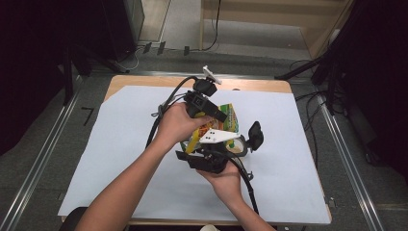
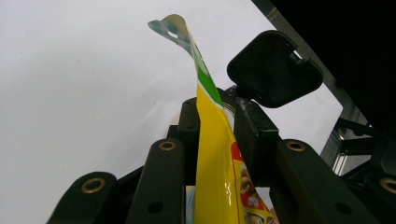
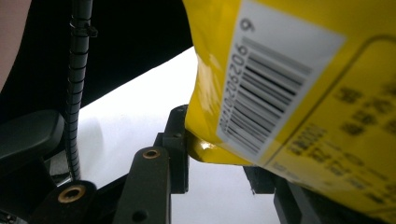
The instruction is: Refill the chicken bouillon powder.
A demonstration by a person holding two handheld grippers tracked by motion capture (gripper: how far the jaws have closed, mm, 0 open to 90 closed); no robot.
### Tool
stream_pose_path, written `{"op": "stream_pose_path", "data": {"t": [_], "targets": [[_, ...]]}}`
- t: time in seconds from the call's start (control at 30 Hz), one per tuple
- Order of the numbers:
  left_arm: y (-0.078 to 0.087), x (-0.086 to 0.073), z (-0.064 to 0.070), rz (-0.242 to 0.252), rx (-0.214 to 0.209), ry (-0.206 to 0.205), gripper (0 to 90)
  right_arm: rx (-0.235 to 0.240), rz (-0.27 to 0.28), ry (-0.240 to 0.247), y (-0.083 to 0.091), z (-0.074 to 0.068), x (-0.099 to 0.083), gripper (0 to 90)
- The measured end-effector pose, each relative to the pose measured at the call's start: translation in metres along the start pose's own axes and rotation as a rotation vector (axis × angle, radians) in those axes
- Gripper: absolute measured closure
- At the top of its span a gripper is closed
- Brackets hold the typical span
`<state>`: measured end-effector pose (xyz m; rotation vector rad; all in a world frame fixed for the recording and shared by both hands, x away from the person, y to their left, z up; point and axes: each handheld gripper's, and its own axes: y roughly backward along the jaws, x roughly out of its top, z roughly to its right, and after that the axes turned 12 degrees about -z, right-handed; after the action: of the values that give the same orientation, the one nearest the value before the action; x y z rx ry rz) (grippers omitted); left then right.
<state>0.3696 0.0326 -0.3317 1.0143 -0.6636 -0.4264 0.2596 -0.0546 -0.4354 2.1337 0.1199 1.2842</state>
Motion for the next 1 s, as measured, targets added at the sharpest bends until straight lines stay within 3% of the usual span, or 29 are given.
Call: {"op": "stream_pose_path", "data": {"t": [1.0], "targets": [[-0.0011,-0.0021,-0.0016,-0.002,-0.009,-0.003,73.2,-0.009,-0.004,0.008,-0.0015,-0.0011,-0.0014,67.0]]}}
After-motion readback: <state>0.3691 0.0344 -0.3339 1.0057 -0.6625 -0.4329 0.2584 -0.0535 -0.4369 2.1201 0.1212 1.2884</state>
